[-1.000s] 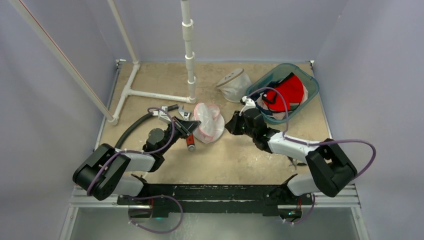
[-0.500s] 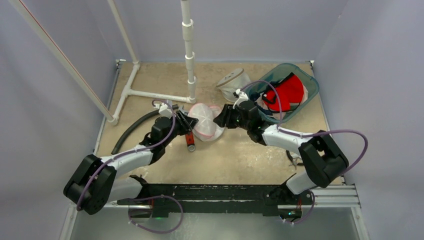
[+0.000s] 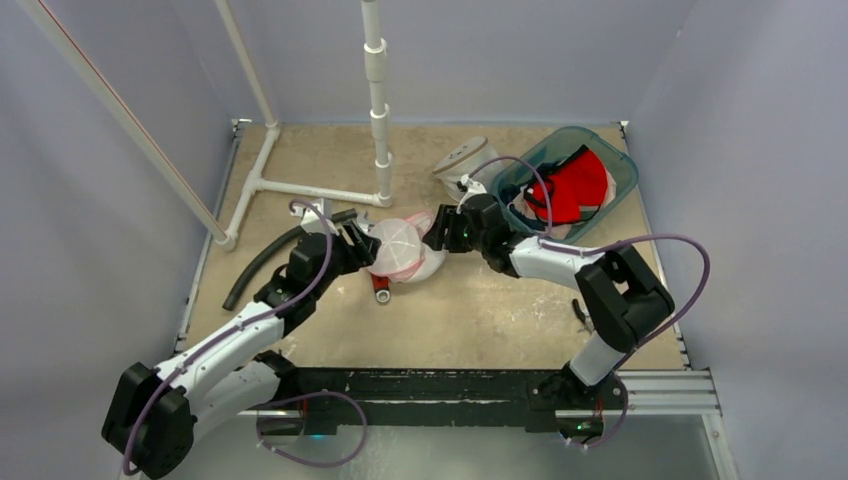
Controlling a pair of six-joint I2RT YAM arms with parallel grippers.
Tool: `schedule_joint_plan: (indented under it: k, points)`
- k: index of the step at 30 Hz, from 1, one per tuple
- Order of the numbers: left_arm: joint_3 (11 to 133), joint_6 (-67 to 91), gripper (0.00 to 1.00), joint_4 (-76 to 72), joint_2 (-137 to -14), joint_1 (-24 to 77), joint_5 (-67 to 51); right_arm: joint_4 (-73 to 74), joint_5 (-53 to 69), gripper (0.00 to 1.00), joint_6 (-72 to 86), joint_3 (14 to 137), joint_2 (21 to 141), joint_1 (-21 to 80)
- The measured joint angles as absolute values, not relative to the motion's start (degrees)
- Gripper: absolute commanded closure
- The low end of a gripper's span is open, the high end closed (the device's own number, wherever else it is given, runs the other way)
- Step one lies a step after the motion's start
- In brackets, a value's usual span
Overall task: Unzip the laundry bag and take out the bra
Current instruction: Close the laundry bag at the center of the board, then move the laundry bag to the center of the board.
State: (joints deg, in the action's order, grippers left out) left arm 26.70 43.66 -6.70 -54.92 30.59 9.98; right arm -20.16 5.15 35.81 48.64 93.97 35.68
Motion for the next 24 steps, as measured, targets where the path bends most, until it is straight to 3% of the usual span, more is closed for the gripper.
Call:
schedule_joint_plan:
  k: [17, 22, 24]
  points:
    - [23.94, 43.99, 0.40, -0.97, -49.43, 32.64, 12.88, -12.01, -0.75, 0.54, 30.37, 63.05, 103.72, 36.29]
    - [22.52, 44.49, 0.40, -0.91, -48.34, 32.64, 12.95, -8.08, -3.62, 0.68, 29.04, 65.32, 106.80, 37.63]
    - [22.11, 44.60, 0.40, -0.84, -47.97, 32.64, 12.93, -6.98, -4.62, 0.79, 28.71, 65.56, 107.44, 37.95]
